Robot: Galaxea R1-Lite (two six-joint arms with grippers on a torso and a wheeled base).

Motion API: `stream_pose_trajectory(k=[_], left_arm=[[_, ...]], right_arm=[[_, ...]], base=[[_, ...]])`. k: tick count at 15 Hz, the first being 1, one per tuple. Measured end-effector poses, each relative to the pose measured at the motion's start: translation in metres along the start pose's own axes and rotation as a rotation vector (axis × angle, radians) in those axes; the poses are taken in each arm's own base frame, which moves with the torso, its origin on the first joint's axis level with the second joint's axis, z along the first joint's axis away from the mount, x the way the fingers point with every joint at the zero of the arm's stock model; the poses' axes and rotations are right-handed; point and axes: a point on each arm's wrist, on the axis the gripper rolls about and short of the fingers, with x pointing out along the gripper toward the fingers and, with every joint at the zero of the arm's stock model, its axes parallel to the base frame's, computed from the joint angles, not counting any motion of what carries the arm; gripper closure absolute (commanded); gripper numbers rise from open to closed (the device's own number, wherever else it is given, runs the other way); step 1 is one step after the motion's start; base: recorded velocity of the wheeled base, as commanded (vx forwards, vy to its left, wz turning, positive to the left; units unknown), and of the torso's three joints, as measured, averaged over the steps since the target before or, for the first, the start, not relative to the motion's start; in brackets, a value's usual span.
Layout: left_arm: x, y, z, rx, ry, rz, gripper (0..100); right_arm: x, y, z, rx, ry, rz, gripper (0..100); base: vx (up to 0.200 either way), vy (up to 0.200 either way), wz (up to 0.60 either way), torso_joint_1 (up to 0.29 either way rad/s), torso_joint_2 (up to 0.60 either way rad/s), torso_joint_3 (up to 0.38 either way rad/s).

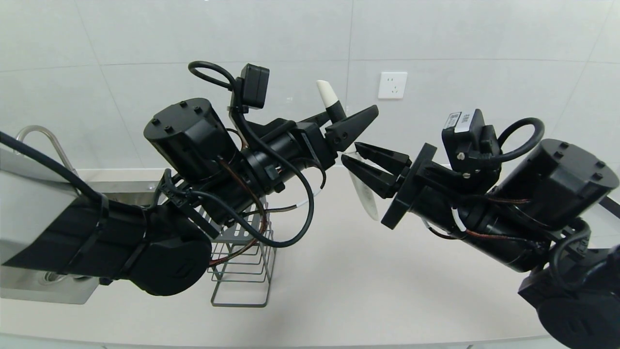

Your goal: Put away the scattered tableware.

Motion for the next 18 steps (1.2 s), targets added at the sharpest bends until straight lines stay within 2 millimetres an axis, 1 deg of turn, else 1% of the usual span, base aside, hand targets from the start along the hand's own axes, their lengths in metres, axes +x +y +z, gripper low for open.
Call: stream_pose_trajectory(k=[4, 5, 7, 9, 10, 12, 13, 15, 16, 18], left_arm=[[0.001, -0.003, 0.0, 0.0, -0.003, -0.011, 100], [0.001, -0.004, 0.0, 0.001, -0.004, -0.012, 100], [0.001, -0.005, 0.001, 0.014, -0.008, -0.016, 100], [0.0, -0.006, 0.001, 0.019, -0.005, -0.015, 100], [0.0, -0.005, 0.001, 0.021, -0.005, -0.013, 100], [-0.001, -0.002, 0.002, 0.027, -0.005, -0.005, 100], [-0.002, -0.001, 0.002, 0.038, -0.006, -0.001, 100], [-0.006, 0.002, 0.005, 0.112, -0.007, 0.015, 100], [-0.01, 0.002, 0.006, 0.132, -0.004, 0.02, 100], [-0.02, -0.002, 0.008, 0.153, 0.005, 0.026, 100]], right_arm=[[-0.001, -0.004, 0.0, -0.004, -0.001, -0.012, 100], [-0.001, -0.005, 0.0, -0.006, -0.004, -0.002, 0], [-0.002, -0.006, 0.0, -0.017, -0.009, 0.039, 0], [-0.003, -0.007, -0.001, -0.024, -0.005, 0.042, 0], [-0.005, -0.006, -0.002, -0.022, 0.003, 0.041, 0], [-0.015, -0.003, -0.003, -0.013, 0.027, 0.043, 0], [-0.025, 0.0, -0.003, -0.006, 0.044, 0.037, 0], [-0.055, 0.006, 0.002, 0.009, 0.078, 0.008, 0], [-0.074, 0.009, 0.008, 0.019, 0.084, -0.013, 0], [-0.109, 0.007, 0.028, 0.009, 0.041, -0.086, 0]], base=[[0.0, 0.0, 0.0, 0.0, 0.0, 0.0], [0.0, 0.0, 0.0, 0.0, 0.0, 0.0], [0.0, 0.0, 0.0, 0.0, 0.0, 0.0], [0.0, 0.0, 0.0, 0.0, 0.0, 0.0], [0.0, 0.0, 0.0, 0.0, 0.0, 0.0], [0.0, 0.0, 0.0, 0.0, 0.0, 0.0], [0.0, 0.0, 0.0, 0.0, 0.0, 0.0], [0.0, 0.0, 0.0, 0.0, 0.0, 0.0], [0.0, 0.0, 0.0, 0.0, 0.0, 0.0], [0.0, 0.0, 0.0, 0.0, 0.0, 0.0]])
